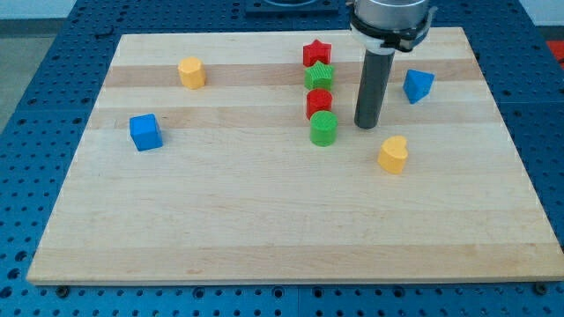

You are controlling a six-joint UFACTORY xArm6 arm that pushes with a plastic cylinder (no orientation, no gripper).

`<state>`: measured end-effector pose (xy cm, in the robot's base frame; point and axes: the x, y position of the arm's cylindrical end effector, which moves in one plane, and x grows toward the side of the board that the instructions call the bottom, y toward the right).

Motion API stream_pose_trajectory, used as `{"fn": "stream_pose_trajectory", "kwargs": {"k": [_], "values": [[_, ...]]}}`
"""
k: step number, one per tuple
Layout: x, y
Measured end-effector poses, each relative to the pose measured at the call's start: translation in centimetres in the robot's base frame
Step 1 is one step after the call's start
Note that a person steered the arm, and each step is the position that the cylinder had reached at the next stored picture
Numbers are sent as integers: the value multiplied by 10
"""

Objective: Nudge the green circle slightly left

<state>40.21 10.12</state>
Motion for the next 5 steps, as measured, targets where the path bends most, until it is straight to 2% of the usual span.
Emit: {"fn": "stream_pose_trajectory", "kwargs": {"k": [5], "values": [[7, -24]]}}
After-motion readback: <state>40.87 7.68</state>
